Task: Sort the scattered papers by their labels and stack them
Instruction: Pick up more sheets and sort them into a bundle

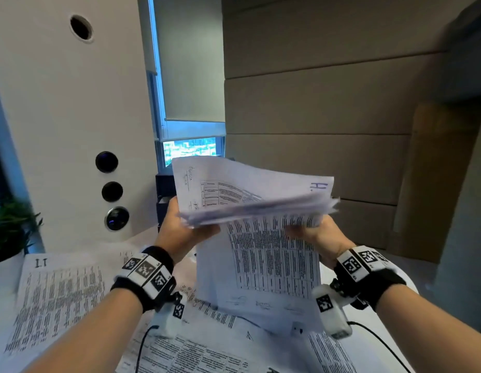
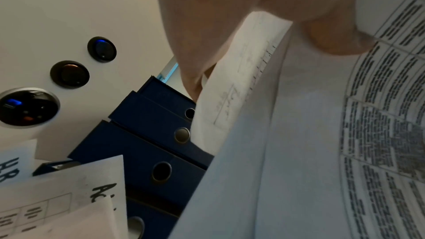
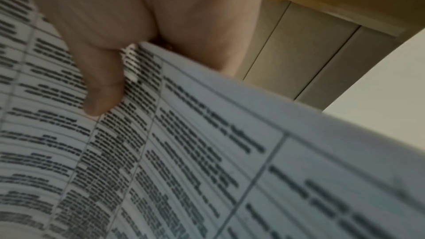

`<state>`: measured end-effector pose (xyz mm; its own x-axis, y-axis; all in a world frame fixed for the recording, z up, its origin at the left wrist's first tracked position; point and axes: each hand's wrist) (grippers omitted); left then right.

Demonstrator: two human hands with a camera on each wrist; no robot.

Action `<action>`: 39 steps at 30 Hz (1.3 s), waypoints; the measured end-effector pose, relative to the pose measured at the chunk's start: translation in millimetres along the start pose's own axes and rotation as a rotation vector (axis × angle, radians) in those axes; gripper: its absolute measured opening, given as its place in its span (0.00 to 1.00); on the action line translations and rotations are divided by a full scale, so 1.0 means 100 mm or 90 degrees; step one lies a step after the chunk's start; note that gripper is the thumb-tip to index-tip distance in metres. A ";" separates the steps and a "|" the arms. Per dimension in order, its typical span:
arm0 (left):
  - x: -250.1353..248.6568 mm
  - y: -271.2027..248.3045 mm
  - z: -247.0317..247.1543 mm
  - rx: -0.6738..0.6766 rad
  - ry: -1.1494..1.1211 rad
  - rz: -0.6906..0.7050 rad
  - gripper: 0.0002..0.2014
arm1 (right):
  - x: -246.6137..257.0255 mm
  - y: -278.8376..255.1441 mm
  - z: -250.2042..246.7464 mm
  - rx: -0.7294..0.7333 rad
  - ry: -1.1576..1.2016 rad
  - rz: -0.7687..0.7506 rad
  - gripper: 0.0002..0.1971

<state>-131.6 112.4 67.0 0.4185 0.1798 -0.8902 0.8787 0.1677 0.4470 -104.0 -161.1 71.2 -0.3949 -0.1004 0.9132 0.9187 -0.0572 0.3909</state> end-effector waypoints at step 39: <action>-0.93 0.43 -0.52 0.059 0.302 0.106 0.13 | 0.28 0.12 -0.06 0.176 -0.093 -0.045 0.05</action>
<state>-144.5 153.5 173.8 0.4231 0.6212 -0.6596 0.8344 0.0168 0.5510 -104.2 -171.0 100.7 -0.4695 0.0389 0.8821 0.8660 0.2147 0.4515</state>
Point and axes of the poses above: each hand's wrist, its own y-axis towards the middle knuckle, its own z-axis out of the palm, x = y × z, and after that the axes turned 7 degrees about y, right-handed
